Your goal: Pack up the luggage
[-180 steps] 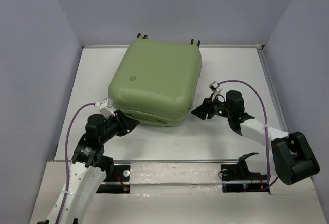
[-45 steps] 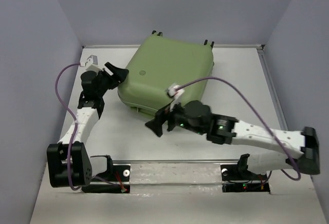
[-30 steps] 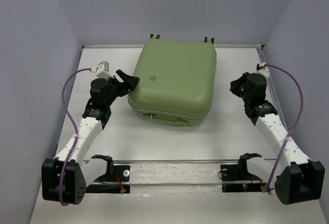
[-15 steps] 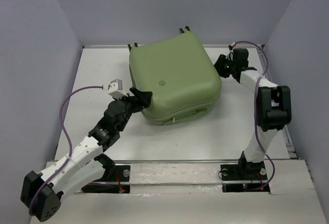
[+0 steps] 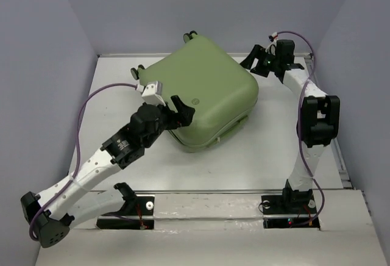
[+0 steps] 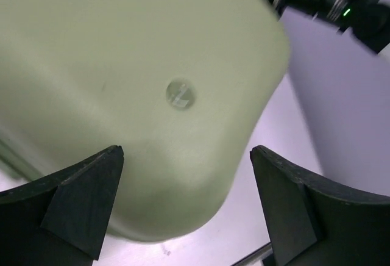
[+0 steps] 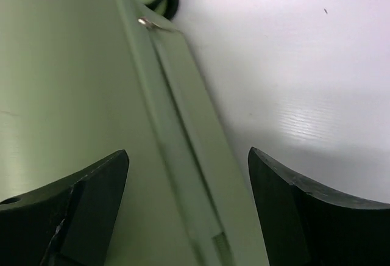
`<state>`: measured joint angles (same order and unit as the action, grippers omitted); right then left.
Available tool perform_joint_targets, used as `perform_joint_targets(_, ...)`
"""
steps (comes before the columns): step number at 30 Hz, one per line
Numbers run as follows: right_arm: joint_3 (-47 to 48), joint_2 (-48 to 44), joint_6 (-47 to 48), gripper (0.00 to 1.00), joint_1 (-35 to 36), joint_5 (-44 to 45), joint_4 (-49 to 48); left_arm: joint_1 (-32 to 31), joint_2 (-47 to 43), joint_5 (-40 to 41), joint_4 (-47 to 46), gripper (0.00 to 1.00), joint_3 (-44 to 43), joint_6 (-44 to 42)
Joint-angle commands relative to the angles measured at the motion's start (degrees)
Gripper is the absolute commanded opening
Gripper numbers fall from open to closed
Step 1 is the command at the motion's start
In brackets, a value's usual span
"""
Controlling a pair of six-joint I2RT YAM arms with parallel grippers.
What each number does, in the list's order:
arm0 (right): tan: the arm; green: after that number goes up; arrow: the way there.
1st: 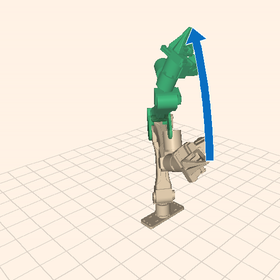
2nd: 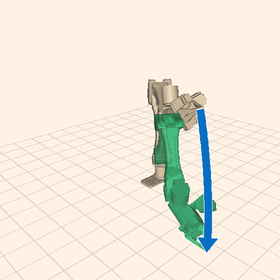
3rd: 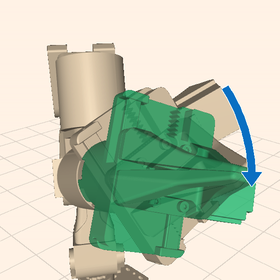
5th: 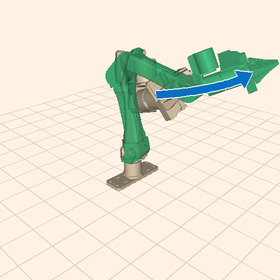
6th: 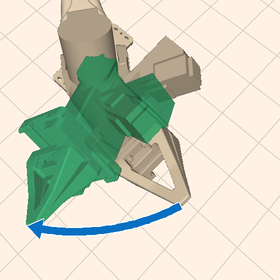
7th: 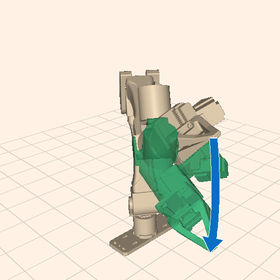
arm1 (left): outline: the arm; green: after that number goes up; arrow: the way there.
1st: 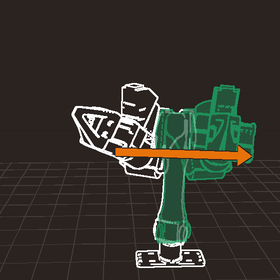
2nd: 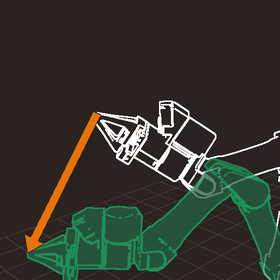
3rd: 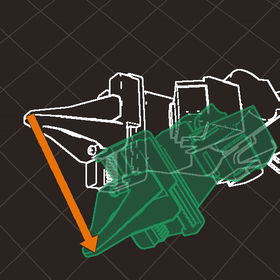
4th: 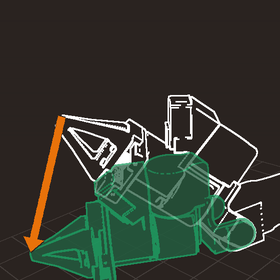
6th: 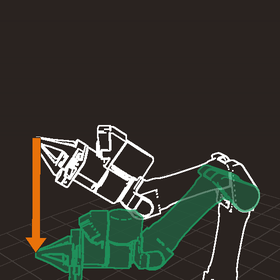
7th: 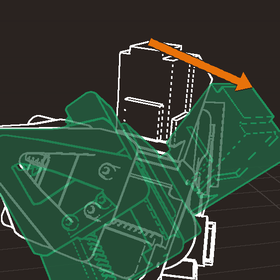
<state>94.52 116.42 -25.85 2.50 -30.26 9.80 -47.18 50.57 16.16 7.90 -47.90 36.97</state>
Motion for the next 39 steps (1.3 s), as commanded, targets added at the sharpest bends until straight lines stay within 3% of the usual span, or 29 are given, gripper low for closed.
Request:
perform_joint_targets(1,6.3,-7.7,-1.1,0.88,5.1,-3.7,7.6,4.9,0.8,-4.9,0.1,0.99,-14.4,-6.7)
perform_joint_targets(5,8.8,-11.3,1.5,0.93,4.0,1.8,10.8,15.8,4.4,-6.8,2.7,0.99,-23.2,-10.7)
perform_joint_targets(6,8.5,-12.3,2.1,0.95,4.0,2.2,11.0,21.6,6.0,-9.5,2.6,0.99,-23.5,-11.0)
perform_joint_targets(8,7.4,-15.9,3.4,0.97,4.0,2.6,10.9,28.1,7.8,-14.5,1.1,0.99,-21.0,-9.8)
perform_joint_targets(9,5.9,-17.2,4.2,0.98,4.0,2.9,10.9,34.5,9.7,-21.4,-1.6,0.99,-19.8,-7.9)
perform_joint_targets(13,-3.3,-26.3,3.4,0.98,4.0,2.3,8.0,45.1,15.9,-30.3,-7.4,0.99,-14.3,-3.5)
perform_joint_targets(18,-21.4,-41.8,0.0,0.98,6.2,-0.3,-3.7,49.1,26.5,-33.7,-10.6,0.99,-17.2,-2.0)
perform_joint_targets(26,-38.6,-59.4,0.4,0.98,15.1,1.3,-6.2,49.8,46.7,-34.9,-9.7,0.99,-29.3,-1.6)
perform_joint_targets(36,-46.6,-64.6,1.5,0.98,21.3,2.1,-5.5,49.6,57.4,-40.0,-20.0,0.99,-30.9,8.2)
perform_joint_targets(39,-47.3,-64.3,1.7,0.98,22.5,1.8,-5.4,49.6,58.7,-41.3,-27.4,0.99,-29.4,12.7)
